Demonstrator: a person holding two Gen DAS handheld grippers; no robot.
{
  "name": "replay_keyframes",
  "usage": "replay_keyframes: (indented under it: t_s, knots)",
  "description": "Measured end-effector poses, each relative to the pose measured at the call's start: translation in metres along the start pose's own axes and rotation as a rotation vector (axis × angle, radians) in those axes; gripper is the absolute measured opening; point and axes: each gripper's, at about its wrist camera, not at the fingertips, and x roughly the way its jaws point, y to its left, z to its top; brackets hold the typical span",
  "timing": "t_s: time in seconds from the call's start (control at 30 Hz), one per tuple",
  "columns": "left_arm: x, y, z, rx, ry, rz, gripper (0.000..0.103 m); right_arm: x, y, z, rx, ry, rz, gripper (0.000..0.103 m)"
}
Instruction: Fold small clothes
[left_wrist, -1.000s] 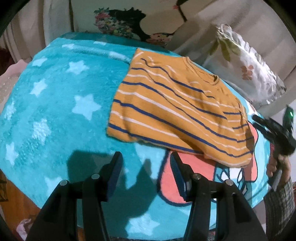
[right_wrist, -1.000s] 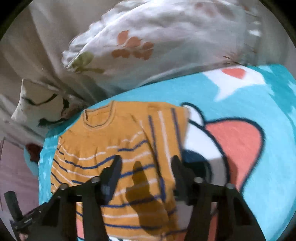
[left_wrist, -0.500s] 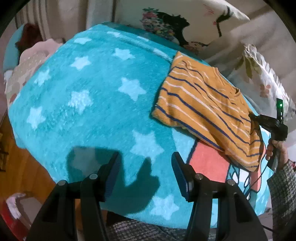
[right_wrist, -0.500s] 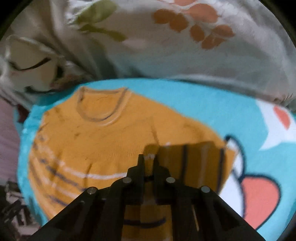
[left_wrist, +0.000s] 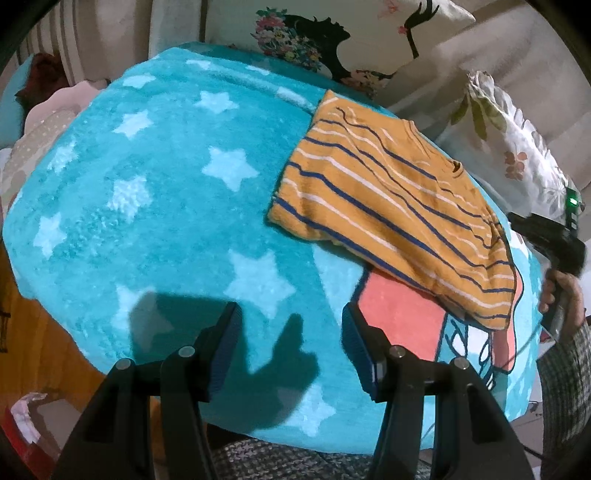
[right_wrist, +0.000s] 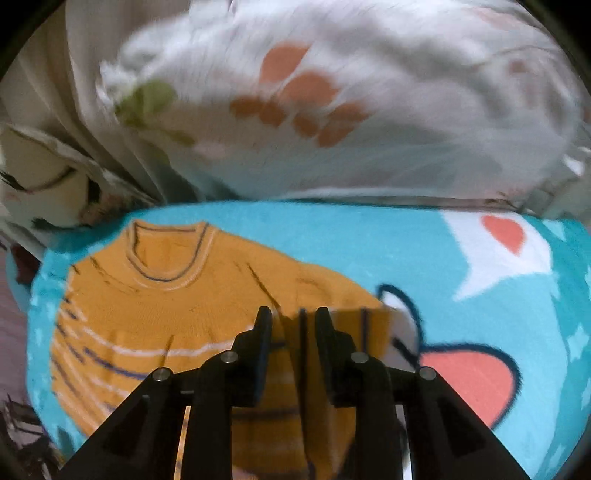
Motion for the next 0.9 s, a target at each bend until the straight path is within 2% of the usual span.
replay_keyframes:
  t_s: [0.2, 0.27, 0.33, 0.4, 0.43, 0.47, 0.57, 0.6, 0.63, 0.67, 0.73, 0.8, 0.9]
  knots:
    - [0.011, -0.017, -0.003, 0.029, 0.024, -0.024, 0.055, -0.047, 0.002, -0.04, 0.016, -0.009, 0.164, 0.026]
    - [0.013, -0.024, -0.005, 0.044, 0.03, -0.032, 0.055, -0.044, 0.014, -0.062, 0.01, 0.028, 0.248, 0.026]
    - [0.014, -0.03, -0.006, 0.054, 0.033, -0.036, 0.055, -0.036, 0.023, -0.084, -0.003, 0.06, 0.286, 0.026]
    - [0.013, -0.033, -0.007, 0.059, 0.032, -0.036, 0.055, -0.017, 0.024, -0.099, 0.007, 0.109, 0.272, 0.026]
    - [0.011, -0.033, -0.007, 0.06, 0.028, -0.035, 0.055, -0.009, 0.018, -0.102, 0.022, 0.114, 0.238, 0.017]
    - [0.009, -0.032, -0.008, 0.058, 0.022, -0.032, 0.055, -0.002, 0.009, -0.105, 0.043, 0.108, 0.216, 0.0]
    - [0.003, -0.023, -0.01, 0.039, 0.01, -0.02, 0.056, -0.004, -0.022, -0.105, 0.196, 0.089, 0.256, 0.0]
    - [0.001, -0.018, -0.01, 0.024, 0.005, -0.016, 0.056, -0.012, -0.024, -0.104, 0.209, 0.07, 0.239, 0.0]
    - [0.0, -0.015, -0.011, 0.014, 0.003, -0.014, 0.056, -0.023, -0.021, -0.103, 0.202, 0.041, 0.21, 0.001]
    - [-0.001, -0.012, -0.011, 0.002, 0.0, -0.011, 0.057, -0.03, -0.018, -0.102, 0.197, 0.021, 0.2, 0.01]
    - [-0.002, -0.008, -0.012, -0.02, -0.002, -0.01, 0.057, -0.046, -0.009, -0.101, 0.177, -0.023, 0.204, 0.022]
    - [-0.002, -0.008, -0.013, -0.032, -0.001, -0.015, 0.057, -0.049, 0.004, -0.104, 0.134, -0.041, 0.217, 0.025]
    - [-0.005, -0.013, -0.018, -0.024, -0.008, -0.015, 0.057, -0.031, 0.012, -0.107, 0.09, 0.004, 0.193, 0.026]
